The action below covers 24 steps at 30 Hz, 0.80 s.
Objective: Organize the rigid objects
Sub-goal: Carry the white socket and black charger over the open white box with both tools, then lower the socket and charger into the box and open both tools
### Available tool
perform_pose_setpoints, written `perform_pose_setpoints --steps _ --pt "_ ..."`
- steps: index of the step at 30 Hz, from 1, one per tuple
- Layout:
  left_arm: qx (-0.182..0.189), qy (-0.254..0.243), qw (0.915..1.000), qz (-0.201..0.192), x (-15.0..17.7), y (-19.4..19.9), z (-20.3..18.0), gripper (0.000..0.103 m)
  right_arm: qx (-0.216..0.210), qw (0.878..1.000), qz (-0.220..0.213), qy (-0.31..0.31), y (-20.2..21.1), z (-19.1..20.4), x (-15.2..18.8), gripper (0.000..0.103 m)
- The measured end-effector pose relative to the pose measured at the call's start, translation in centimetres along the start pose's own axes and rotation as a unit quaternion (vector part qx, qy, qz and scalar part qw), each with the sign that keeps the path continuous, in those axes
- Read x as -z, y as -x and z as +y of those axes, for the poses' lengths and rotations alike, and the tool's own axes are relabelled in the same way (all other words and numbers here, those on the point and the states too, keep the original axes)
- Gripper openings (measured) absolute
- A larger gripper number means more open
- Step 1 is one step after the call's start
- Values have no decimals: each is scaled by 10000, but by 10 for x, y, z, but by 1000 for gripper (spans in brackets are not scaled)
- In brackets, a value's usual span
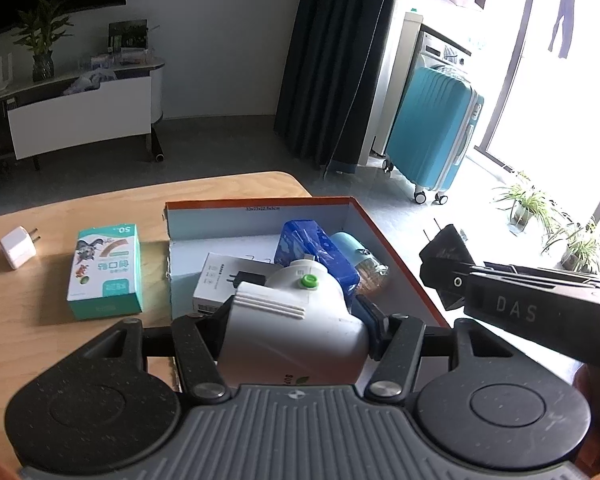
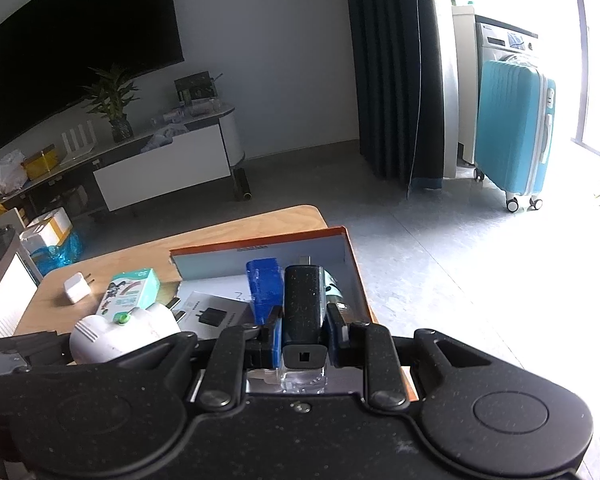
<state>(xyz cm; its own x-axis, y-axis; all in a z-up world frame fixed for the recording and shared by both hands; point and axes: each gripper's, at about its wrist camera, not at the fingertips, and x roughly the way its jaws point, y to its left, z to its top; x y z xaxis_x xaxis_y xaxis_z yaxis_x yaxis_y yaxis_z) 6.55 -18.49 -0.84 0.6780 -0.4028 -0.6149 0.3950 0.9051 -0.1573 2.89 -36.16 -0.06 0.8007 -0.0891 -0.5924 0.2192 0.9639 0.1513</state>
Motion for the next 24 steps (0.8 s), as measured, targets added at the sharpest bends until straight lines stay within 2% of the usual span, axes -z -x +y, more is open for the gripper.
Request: perform_pose_setpoints --steps 6,10,20,22,23,24 --pt "71 51 9999 95 -1 -11 1 60 37 10000 77 -30 -13 -1 -3 27" --pt "63 66 9999 134 -1 -16 2 60 18 9999 -59 -91 -14 -2 -4 34" --pt "169 65 9996 197 -3 -21 -3 60 183 9992 -224 -294 -4 -11 -7 34" --pt "167 23 9996 216 -4 -20 -6 66 172 9991 -259 -276 -1 -10 -7 40" --pt "153 16 9997 205 -4 -19 -6 73 191 9991 -281 -263 0 -8 -7 40" --pt "122 15 9997 201 -5 -18 -6 77 197 9991 -286 -248 1 -7 -8 42"
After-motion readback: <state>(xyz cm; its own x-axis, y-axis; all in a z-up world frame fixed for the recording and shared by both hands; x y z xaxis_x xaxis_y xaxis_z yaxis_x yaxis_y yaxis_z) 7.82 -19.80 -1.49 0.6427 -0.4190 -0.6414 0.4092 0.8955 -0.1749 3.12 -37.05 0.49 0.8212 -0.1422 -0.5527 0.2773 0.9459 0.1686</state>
